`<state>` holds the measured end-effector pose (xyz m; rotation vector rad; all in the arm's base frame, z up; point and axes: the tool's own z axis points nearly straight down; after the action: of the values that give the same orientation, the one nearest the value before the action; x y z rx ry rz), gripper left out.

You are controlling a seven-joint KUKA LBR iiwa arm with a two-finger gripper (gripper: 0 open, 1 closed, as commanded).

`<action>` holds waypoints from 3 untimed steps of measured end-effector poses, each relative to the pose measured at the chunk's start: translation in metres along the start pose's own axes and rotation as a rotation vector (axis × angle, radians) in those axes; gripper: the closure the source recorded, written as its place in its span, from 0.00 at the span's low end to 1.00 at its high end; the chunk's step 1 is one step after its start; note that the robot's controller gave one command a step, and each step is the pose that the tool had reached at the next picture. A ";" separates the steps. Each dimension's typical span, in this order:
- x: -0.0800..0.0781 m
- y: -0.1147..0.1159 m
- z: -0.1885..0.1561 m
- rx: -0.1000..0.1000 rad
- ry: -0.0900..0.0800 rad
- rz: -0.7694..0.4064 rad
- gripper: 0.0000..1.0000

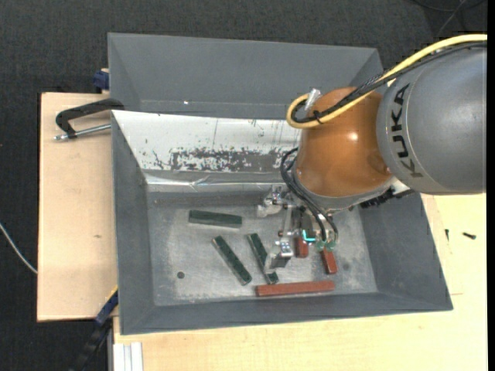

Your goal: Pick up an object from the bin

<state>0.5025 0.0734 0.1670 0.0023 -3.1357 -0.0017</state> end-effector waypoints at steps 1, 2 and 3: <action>-0.002 0.000 -0.004 -0.001 -0.007 0.001 0.00; -0.055 0.040 0.065 -0.003 -0.017 0.098 0.00; -0.057 0.042 0.068 -0.001 -0.011 0.113 0.00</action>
Offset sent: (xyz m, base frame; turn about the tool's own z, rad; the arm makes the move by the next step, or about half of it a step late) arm 0.0719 0.0551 -0.0970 0.1347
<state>0.5593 0.1158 0.0983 -0.1762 -3.1420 -0.0032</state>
